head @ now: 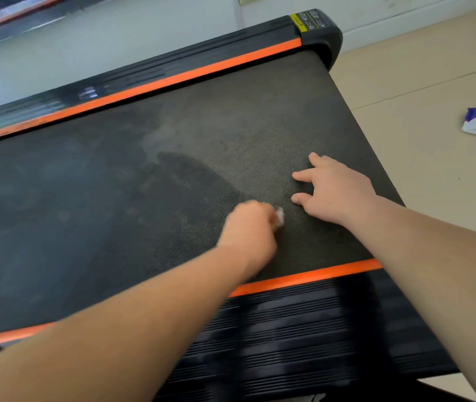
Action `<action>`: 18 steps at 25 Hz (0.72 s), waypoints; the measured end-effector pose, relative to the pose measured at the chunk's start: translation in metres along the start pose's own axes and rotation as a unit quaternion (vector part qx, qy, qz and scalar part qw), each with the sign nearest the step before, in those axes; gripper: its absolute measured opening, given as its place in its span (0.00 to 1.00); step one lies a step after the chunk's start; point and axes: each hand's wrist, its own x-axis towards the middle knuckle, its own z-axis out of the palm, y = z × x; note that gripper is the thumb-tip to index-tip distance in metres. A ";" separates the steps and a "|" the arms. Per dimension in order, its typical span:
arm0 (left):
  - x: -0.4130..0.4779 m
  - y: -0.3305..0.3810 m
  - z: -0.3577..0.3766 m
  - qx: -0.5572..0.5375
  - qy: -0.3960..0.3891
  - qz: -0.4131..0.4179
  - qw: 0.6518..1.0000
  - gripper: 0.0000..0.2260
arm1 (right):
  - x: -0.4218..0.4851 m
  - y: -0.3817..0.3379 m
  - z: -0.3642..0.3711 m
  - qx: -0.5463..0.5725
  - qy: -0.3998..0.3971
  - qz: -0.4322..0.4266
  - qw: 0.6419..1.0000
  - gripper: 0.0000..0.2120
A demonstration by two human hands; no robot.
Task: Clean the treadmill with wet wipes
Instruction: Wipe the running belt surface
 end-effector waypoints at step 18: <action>-0.027 0.010 0.013 -0.047 0.064 -0.057 0.995 0.09 | -0.035 0.045 -0.014 0.037 0.019 0.098 0.994 0.30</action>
